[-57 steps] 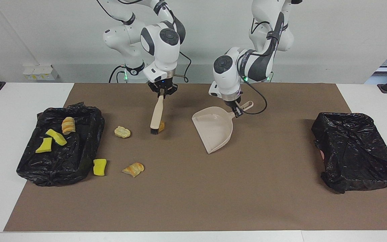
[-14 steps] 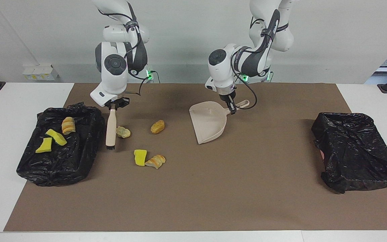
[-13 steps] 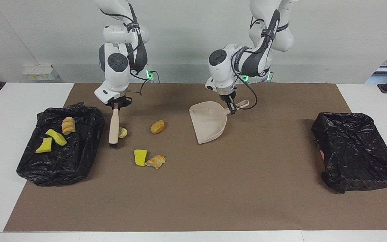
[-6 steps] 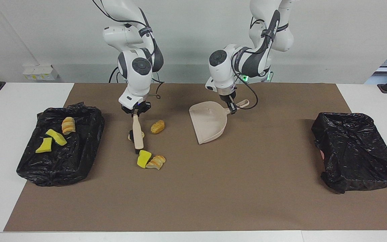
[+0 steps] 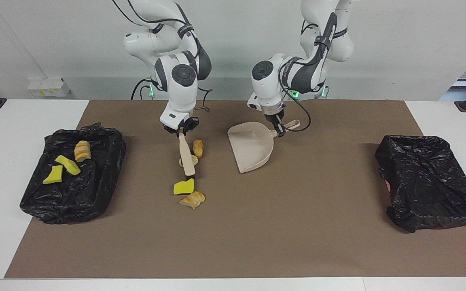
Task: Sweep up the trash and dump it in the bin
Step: 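Sweep the bread and sponges with the right gripper's brush toward the dustpan, then brush the bread and sponges into the dustpan with the right gripper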
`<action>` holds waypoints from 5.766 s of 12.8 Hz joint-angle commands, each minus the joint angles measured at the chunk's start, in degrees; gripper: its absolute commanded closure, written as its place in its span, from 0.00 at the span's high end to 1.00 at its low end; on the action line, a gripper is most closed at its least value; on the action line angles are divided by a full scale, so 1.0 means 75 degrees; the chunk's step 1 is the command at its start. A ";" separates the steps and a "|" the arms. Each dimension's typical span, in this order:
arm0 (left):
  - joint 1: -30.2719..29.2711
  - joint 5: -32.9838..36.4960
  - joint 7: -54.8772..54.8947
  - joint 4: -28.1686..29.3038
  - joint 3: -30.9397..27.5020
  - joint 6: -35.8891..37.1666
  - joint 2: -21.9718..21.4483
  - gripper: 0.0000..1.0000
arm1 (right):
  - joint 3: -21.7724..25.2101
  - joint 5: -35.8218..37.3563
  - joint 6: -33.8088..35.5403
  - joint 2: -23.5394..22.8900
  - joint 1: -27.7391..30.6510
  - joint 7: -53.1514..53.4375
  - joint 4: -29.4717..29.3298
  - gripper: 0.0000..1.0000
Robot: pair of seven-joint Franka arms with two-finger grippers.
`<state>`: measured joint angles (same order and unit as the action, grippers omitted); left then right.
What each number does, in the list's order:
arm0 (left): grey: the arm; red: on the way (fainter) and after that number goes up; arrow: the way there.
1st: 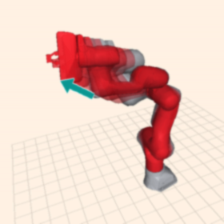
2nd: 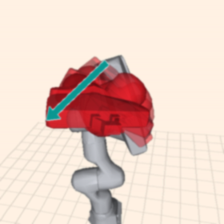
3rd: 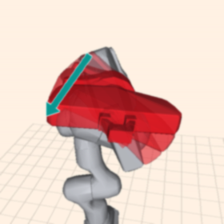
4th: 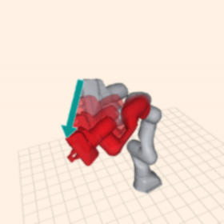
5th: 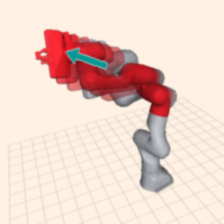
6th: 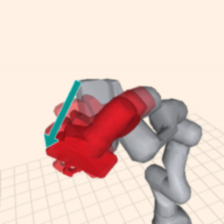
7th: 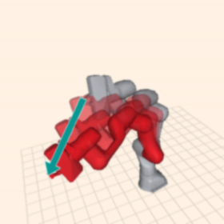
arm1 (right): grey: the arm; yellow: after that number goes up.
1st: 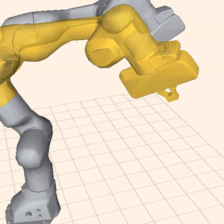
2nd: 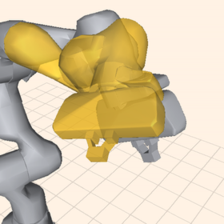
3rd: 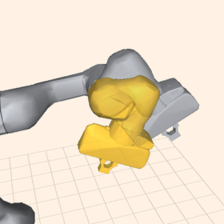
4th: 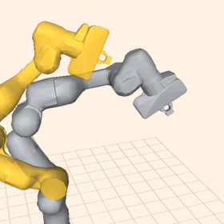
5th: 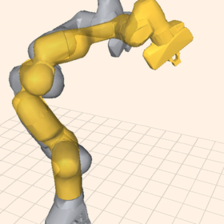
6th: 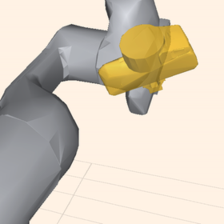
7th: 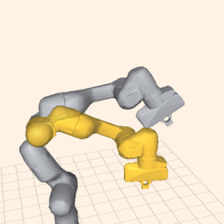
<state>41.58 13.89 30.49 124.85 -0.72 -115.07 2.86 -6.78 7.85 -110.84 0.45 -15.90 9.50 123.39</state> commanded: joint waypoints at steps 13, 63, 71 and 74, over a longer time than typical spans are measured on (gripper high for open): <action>-0.0117 -0.0130 -0.0163 0.0275 -0.0033 -0.0185 -0.0217 0.00 | 0.0037 0.2328 -0.1380 -0.2881 0.1195 -0.3105 -0.2939 0.00; -0.0212 -0.0270 -0.0808 0.0334 -0.0033 -0.0209 -0.0217 0.00 | -0.0912 -0.2581 -0.0878 -0.0831 -0.0574 0.2192 0.0402 0.00; -0.0212 -0.0270 -0.0796 0.0334 -0.0033 -0.0220 -0.0217 0.00 | -0.0889 -0.3367 -0.0937 -0.0833 -0.1267 0.1231 0.0048 0.00; -0.0212 -0.0259 -0.0796 0.0334 -0.0033 -0.0232 -0.0206 0.00 | -0.0830 -0.3041 -0.0130 -0.0506 -0.0706 0.1043 0.0048 0.00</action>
<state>40.77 12.13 24.91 125.40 -1.08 -115.18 2.86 -12.85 -16.12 -115.27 -5.46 -24.54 20.08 123.82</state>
